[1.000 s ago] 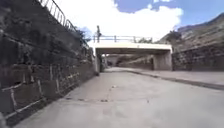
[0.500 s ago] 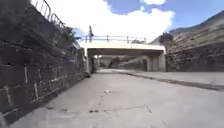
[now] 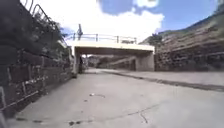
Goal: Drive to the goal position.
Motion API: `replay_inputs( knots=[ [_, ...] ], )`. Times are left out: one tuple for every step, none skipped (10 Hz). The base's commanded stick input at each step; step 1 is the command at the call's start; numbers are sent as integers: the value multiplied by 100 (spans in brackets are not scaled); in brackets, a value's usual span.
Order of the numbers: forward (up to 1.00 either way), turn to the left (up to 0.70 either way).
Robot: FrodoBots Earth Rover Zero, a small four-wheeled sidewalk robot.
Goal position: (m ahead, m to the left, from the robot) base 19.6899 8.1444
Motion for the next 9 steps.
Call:
replay_inputs(
  knots=[
    [0,0],
    [0,0],
    [0,5],
    [0,28],
    [0,40],
    [0,16],
    [0,0],
    [0,0],
    [0,0]
  ],
)
